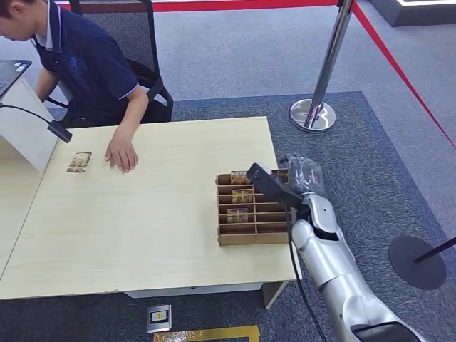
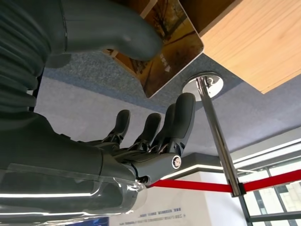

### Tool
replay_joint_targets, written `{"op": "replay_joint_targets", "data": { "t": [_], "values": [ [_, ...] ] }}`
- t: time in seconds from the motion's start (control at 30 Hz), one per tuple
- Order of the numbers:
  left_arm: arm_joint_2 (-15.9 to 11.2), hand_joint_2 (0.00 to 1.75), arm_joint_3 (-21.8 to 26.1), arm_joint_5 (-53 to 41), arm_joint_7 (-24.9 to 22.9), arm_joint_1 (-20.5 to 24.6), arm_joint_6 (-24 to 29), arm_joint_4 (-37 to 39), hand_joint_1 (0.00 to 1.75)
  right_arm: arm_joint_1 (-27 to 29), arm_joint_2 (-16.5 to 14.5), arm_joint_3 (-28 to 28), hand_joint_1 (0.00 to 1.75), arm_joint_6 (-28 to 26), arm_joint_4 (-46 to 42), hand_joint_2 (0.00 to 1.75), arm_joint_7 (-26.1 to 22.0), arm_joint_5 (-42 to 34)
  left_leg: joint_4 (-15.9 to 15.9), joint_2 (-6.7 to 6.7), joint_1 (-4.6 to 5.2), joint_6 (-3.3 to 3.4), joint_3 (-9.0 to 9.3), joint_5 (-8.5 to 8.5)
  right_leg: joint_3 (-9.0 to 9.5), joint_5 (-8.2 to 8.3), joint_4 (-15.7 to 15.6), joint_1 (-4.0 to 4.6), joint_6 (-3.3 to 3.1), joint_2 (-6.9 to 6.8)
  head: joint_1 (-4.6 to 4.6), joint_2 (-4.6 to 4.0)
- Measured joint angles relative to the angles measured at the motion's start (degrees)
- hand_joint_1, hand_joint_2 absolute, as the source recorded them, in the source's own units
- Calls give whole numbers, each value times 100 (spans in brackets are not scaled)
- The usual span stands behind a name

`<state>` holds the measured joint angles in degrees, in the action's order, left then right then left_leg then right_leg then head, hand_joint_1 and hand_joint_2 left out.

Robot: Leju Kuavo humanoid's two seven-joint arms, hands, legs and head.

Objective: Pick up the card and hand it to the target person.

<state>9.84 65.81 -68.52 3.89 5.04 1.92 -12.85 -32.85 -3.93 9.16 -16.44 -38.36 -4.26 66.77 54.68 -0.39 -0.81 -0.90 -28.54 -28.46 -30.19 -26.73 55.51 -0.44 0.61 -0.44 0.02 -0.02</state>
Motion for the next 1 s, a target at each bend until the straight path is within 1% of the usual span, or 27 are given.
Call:
{"op": "replay_joint_targets", "data": {
  "t": [0.1, 0.2, 0.27, 0.33, 0.4, 0.43, 0.83, 1.0],
  "values": [
    [0, 0, 0, -3, 0, 0, 0, 2, 0, 10, 11, -1, 81, 1, 5, 175, 0, 0, 0, 0, 0, 0, 0, 0, 0, 0, 0, 0, 0, 0, 0, 1],
    [0, 0, 0, -3, 0, 0, 1, 2, 0, 10, 19, -1, 93, 2, 7, 175, -1, 2, 0, 0, 0, 0, 0, 0, 0, 0, 0, 0, 0, 0, 0, 0],
    [0, 0, 0, -2, 0, 0, 1, 2, 0, 10, 19, -1, 115, -1, 19, 175, -8, 7, 0, 0, 0, 0, 0, 0, 0, 0, 0, 0, 0, 0, 0, 0],
    [0, 0, 1, 4, 0, 0, 3, 2, 0, 9, 19, -1, 148, -12, 42, 175, -25, 15, 0, 0, 0, 0, -1, 0, 0, 0, 0, 0, 0, 0, 0, 0],
    [0, 0, 2, 10, 0, 0, 7, 2, 0, 6, 19, -2, 169, -30, 60, 175, -47, 24, 0, 0, 0, 0, -1, 0, 0, 0, 0, 0, 0, 0, 0, 0],
    [0, 0, 2, 13, 0, 0, 8, 2, 0, 5, 19, -2, 175, -40, 64, 175, -57, 28, 0, 0, 0, 0, -1, 0, 0, 0, 0, 0, 0, 0, 0, 0],
    [0, 0, 3, 42, 0, 0, 17, 4, 0, 9, 17, -2, 175, -130, 79, 175, -126, 137, 0, 0, 0, 0, -1, 0, 0, 0, 0, 0, 0, 0, 0, 0],
    [0, 0, 8, 75, 11, -1, 34, 4, 0, 138, 17, -1, 175, -161, -228, 175, -174, 197, 0, 0, 0, 0, -1, 0, 0, 0, 0, 0, 0, 0, 0, 0]
  ]
}}
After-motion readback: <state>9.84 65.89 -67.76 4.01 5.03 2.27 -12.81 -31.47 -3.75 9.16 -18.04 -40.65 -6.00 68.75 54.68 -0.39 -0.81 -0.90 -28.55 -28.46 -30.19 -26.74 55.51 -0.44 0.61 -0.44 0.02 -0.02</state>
